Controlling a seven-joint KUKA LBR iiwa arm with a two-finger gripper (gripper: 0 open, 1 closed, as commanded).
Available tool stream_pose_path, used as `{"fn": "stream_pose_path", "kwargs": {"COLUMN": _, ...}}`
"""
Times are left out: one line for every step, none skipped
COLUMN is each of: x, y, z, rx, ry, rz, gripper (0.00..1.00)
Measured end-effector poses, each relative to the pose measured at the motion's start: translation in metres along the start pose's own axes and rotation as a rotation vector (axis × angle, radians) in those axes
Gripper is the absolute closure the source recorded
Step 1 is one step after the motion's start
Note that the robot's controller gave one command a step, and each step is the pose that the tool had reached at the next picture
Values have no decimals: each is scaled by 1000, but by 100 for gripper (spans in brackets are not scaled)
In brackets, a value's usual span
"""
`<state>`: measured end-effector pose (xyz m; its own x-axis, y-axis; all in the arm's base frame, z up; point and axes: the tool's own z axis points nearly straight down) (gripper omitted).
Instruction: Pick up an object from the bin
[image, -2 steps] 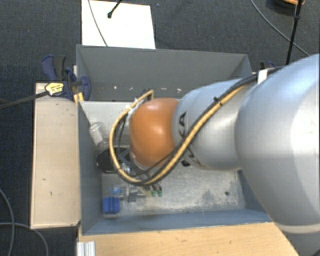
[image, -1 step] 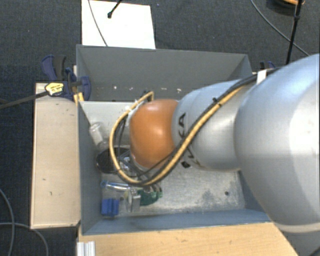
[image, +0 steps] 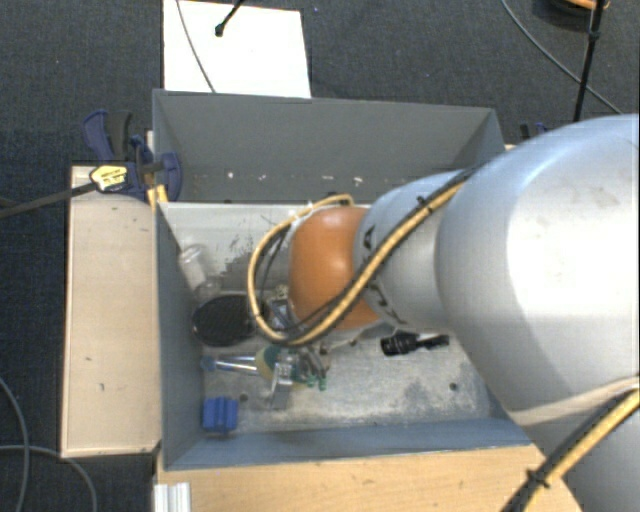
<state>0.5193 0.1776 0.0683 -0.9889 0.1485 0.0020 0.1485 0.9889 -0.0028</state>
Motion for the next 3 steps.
{"fn": "stream_pose_path", "kwargs": {"x": 0, "y": 2, "z": -2, "rx": -3, "ry": -1, "rz": -2, "gripper": 100}}
{"fn": "stream_pose_path", "kwargs": {"x": 24, "y": -20, "z": -22, "rx": -2, "ry": -1, "rz": -2, "gripper": 100}}
{"fn": "stream_pose_path", "kwargs": {"x": 9, "y": -37, "z": -148, "rx": -7, "ry": -12, "rz": 7, "gripper": 100}}
